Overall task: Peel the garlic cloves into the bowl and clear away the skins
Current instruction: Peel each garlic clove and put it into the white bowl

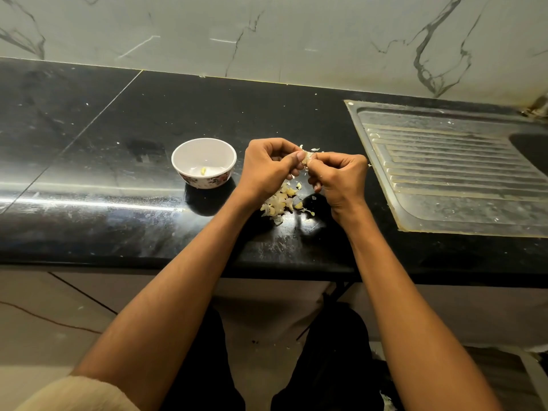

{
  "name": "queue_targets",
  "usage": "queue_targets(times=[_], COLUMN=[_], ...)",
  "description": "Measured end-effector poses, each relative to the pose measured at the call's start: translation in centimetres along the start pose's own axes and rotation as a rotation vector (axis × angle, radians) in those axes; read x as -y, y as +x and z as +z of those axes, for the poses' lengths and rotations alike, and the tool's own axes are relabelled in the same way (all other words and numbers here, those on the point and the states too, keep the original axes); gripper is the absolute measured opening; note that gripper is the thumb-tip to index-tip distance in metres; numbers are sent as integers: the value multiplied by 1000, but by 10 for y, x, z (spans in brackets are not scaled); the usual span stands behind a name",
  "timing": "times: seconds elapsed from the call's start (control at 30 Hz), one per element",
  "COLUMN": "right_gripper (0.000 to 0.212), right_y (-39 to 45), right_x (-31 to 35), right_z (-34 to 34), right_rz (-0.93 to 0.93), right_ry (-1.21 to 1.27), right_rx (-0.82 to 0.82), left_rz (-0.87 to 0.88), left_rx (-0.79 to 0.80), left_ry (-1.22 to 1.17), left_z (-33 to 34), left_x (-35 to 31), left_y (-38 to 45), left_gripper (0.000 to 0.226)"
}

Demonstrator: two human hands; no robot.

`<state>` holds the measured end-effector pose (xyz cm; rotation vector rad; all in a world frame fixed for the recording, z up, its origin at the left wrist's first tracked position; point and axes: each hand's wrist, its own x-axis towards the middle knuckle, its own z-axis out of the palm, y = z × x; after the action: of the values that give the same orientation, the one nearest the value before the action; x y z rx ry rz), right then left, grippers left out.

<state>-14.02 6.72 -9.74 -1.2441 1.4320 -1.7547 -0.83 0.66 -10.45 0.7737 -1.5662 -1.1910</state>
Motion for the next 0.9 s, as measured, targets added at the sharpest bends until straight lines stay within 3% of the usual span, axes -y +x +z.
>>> queue_targets(times=[0.3, 0.57, 0.9], right_gripper=[18, 11, 14], right_y=[1, 1, 2], right_x=[-1, -5, -8], right_z=[-2, -3, -3], right_rz=[-10, 15, -60], right_ry=[-7, -18, -173], right_rx=[-3, -38, -6], left_rz=[-20, -38, 10], left_rx=[24, 45, -61], left_ry=[-22, -71, -28], left_z=[0, -1, -1], left_x=[0, -3, -2], left_y=[-1, -2, -1], left_gripper=[6, 5, 3])
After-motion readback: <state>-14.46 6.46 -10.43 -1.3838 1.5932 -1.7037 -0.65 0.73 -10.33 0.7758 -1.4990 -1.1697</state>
